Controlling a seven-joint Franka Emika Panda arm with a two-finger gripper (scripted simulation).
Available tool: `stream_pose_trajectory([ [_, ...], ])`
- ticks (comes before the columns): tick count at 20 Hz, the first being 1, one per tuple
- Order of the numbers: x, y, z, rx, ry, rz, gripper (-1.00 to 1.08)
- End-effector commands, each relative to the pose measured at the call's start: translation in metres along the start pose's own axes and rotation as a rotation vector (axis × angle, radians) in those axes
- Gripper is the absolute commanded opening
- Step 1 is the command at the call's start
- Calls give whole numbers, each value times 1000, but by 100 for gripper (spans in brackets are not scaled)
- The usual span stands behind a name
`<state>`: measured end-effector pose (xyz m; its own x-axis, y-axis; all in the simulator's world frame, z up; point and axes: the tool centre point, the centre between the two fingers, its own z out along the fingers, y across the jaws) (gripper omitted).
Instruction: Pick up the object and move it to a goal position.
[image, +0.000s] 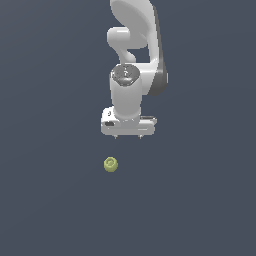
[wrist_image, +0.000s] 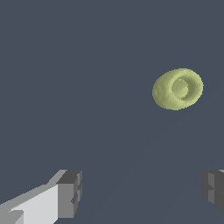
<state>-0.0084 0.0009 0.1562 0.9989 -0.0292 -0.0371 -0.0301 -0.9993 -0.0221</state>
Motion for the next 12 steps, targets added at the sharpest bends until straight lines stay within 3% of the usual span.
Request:
stream_pose_trajectory([
  [1, 0, 0, 0, 0, 0, 0, 100],
  [8, 14, -17, -24, 16, 52, 2, 100],
  [12, 14, -18, -26, 18, 56, 2, 100],
])
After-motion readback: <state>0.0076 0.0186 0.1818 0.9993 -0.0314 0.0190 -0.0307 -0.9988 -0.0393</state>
